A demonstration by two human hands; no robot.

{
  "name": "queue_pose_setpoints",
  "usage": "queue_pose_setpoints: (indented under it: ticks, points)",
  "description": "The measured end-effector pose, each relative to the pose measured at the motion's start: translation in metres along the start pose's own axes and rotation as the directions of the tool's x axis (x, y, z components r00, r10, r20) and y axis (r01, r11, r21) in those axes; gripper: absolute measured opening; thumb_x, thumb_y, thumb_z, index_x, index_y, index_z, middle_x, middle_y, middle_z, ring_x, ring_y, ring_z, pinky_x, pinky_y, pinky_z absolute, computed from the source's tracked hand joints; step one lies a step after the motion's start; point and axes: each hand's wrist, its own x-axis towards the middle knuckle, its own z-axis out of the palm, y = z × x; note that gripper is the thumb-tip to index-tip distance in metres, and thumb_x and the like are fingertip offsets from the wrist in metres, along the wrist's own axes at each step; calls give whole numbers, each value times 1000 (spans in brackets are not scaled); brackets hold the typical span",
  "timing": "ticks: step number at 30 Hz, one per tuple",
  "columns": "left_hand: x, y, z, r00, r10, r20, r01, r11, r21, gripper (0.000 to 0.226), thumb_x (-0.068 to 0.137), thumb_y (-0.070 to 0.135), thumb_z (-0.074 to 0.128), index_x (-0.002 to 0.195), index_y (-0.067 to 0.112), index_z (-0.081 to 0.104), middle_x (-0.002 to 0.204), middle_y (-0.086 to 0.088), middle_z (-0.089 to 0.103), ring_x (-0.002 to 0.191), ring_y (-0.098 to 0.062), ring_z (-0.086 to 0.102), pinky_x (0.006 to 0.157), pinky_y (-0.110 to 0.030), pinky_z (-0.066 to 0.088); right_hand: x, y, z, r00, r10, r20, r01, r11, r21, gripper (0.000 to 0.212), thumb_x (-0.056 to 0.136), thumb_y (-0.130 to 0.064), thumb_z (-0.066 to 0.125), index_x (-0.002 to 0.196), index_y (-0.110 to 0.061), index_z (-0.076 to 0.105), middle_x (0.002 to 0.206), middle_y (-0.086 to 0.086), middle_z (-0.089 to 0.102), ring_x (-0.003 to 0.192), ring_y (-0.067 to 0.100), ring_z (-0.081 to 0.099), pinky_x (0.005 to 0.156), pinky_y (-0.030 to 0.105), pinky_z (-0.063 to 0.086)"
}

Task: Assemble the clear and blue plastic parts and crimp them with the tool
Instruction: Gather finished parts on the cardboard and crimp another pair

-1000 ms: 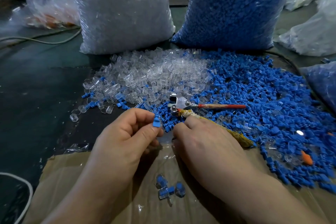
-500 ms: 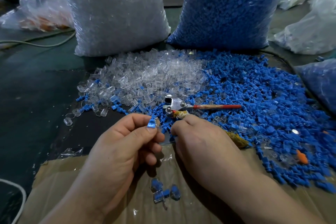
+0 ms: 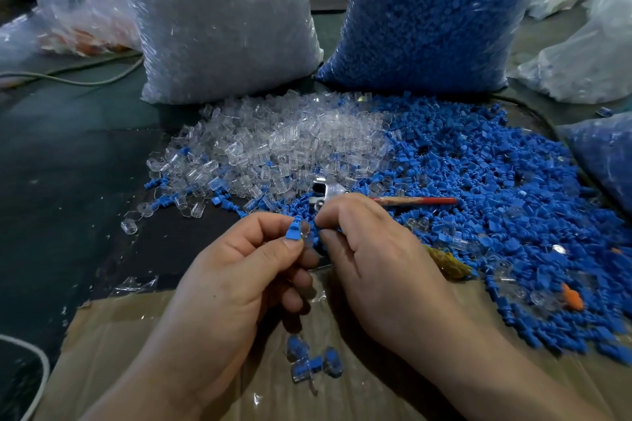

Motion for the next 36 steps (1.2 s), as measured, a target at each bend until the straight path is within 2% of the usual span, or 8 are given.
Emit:
queue_pose_setpoints:
  ticks: [5,15,20,25,27,31,33,36]
  points:
    - [0,0,0,1000,20,-3,-20,999,-34,18,70,24,64,81,25,78,68,-7,66,54,-11,59,43,-20,46,-4,-4,-4,998,18,-67,-11,994,108,7,95,-32,50,96,-31,56,81,-18,56,78,-1,53,68,17,41]
    - [0,-8,-5,997,75,10,-75,994,77,20,72,22,65,89,23,75,76,-9,70,63,-19,64,49,-25,51,-6,-8,-12,994,102,28,-106,954,279,11,92,-22,64,93,-32,66,85,-20,66,80,-3,62,68,11,46]
    - [-5,-8,1,991,135,-2,-133,977,168,28,63,40,73,87,27,73,72,-13,70,57,-24,65,52,-36,56,-6,-6,-11,958,272,89,-268,744,612,14,89,-19,71,93,-31,65,77,-10,69,58,4,65,52,16,49]
    - [-6,-10,2,972,231,-40,-204,918,340,12,82,33,73,93,35,74,84,-5,76,73,-24,74,67,-47,62,-7,-2,-7,987,137,-81,-104,941,321,15,89,-26,68,97,-34,60,86,-19,64,79,1,63,65,16,48]
    - [-7,-9,2,950,310,-47,-256,855,451,13,85,47,73,96,41,74,90,4,76,83,-17,74,75,-47,60,-7,-3,-7,992,61,-114,-35,975,220,16,89,-24,64,100,-34,58,90,-18,62,85,2,61,71,19,47]
    - [-8,-5,1,912,407,-44,-284,707,648,20,81,46,68,98,57,69,90,26,73,82,6,68,68,-19,49,-7,-6,-7,987,-69,-142,80,994,75,17,91,-20,59,105,-29,58,94,-13,60,86,5,58,73,27,46]
    - [-7,-6,0,941,339,-12,-270,770,577,28,86,32,76,100,55,70,88,20,75,77,1,71,67,-21,51,-6,-9,-8,988,-100,-116,104,994,26,16,92,-25,52,107,-29,56,93,-10,60,83,12,59,69,37,49]
    - [-4,-10,0,965,260,-38,-227,897,379,34,65,42,83,97,42,74,82,1,75,69,-15,72,61,-29,54,-5,-13,-10,988,-132,-76,129,991,-40,27,91,-32,44,112,-24,59,95,-6,63,83,19,61,65,42,51]
